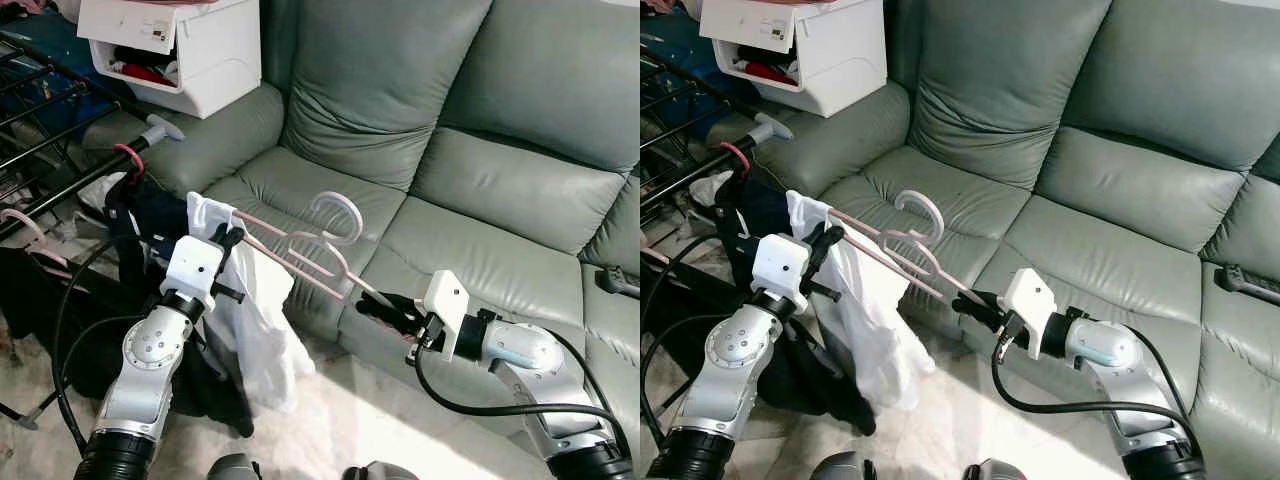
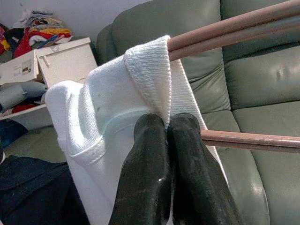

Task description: Hang hanger

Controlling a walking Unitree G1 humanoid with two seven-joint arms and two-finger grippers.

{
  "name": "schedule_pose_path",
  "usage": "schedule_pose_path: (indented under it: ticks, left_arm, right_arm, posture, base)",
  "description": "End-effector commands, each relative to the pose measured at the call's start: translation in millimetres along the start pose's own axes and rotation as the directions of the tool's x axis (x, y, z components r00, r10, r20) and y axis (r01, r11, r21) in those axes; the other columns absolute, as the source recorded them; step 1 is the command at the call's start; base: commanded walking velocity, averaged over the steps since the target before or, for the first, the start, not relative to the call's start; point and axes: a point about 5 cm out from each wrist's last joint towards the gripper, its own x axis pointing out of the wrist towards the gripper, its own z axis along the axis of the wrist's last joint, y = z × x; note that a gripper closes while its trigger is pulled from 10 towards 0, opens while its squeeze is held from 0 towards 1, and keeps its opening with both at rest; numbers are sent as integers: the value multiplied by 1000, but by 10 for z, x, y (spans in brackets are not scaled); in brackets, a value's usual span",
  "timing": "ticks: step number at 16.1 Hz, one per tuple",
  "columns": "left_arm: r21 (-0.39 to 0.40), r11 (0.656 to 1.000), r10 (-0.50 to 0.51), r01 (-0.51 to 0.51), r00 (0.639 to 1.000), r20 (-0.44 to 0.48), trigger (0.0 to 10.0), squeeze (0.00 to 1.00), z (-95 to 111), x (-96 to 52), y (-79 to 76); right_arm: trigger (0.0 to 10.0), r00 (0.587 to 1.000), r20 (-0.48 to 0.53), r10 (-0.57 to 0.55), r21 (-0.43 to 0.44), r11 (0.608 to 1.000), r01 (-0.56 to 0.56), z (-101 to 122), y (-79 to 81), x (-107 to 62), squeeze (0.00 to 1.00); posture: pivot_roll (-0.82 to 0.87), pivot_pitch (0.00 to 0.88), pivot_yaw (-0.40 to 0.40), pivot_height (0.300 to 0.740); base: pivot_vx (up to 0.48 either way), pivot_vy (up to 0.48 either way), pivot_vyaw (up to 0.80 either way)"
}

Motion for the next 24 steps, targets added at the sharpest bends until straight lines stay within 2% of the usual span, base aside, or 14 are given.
schedule_pose_path:
  ticks: [1, 8, 11, 14, 17, 19, 20, 21, 22, 23, 24]
  left_arm:
    - [10, 1000, 12, -12, 1000, -1, 0, 0, -2, -3, 59]
    - [2, 1000, 3, -3, 1000, 19, 0, 0, 31, -16, 65]
    - [5, 1000, 10, -10, 998, 59, 0, 0, 127, -11, 108]
    - [10, 1000, 29, -30, 996, 81, 0, 0, 168, -1, 154]
    - [8, 1000, 12, -14, 991, 135, 0, 0, 288, 26, 132]
    - [-19, 999, -42, 46, 985, 168, 0, 0, 366, 44, 62]
    - [-38, 991, -116, 125, 977, 180, 0, 0, 396, 46, -38]
    - [-46, 989, -131, 142, 974, 187, 0, 0, 411, 46, -61]
    - [-72, 976, -185, 204, 960, 211, 0, 0, 492, 69, -134]
    - [-78, 973, -197, 218, 956, 220, 0, 0, 518, 77, -151]
    - [-97, 956, -246, 276, 939, 239, 0, 0, 574, 86, -219]
  right_arm:
    - [10000, 997, 79, 11, -55, 998, -6, 188, -27, 3, 0]
    - [10000, 997, 72, -6, -45, 999, 9, 159, -46, 3, 0]
    - [10000, 998, 46, -51, 19, 999, 50, 72, -81, 19, 0]
    - [10000, 998, 35, -60, 34, 998, 59, 36, -78, 21, 0]
    - [10000, 994, -13, -113, 100, 988, 113, -63, -106, 39, 0]
    - [10000, 984, -46, -173, 166, 970, 178, -136, -155, 74, 0]
    - [10000, 972, -52, -228, 244, 941, 234, -173, -209, 125, 0]
    - [10000, 971, -51, -232, 265, 935, 237, -174, -213, 147, 0]
    - [10000, 968, -53, -246, 298, 921, 251, -178, -233, 208, 0]
    - [10000, 969, -55, -241, 302, 921, 246, -182, -229, 222, 0]
    - [10000, 970, -74, -230, 295, 924, 242, -203, -221, 248, 0]
  posture:
    - [-46, 0, -33, 740]
    - [-45, 0, -33, 740]
    - [-30, 0, -38, 740]
    - [-29, 0, -38, 740]
    - [-27, 0, -41, 740]
    - [-24, 0, -44, 740]
    - [-24, 0, -45, 740]
    - [-24, 0, -45, 740]
    - [-23, 0, -45, 740]
    - [-23, 0, -45, 740]
    - [-23, 0, -46, 740]
  base:
    - [0, 0, 0]
    - [0, 0, 0]
    - [0, 0, 0]
    - [0, 0, 0]
    - [0, 0, 0]
    - [0, 0, 0]
    - [0, 0, 0]
    - [0, 0, 0]
    - [0, 0, 0]
    - [0, 0, 0]
    - [0, 0, 0]
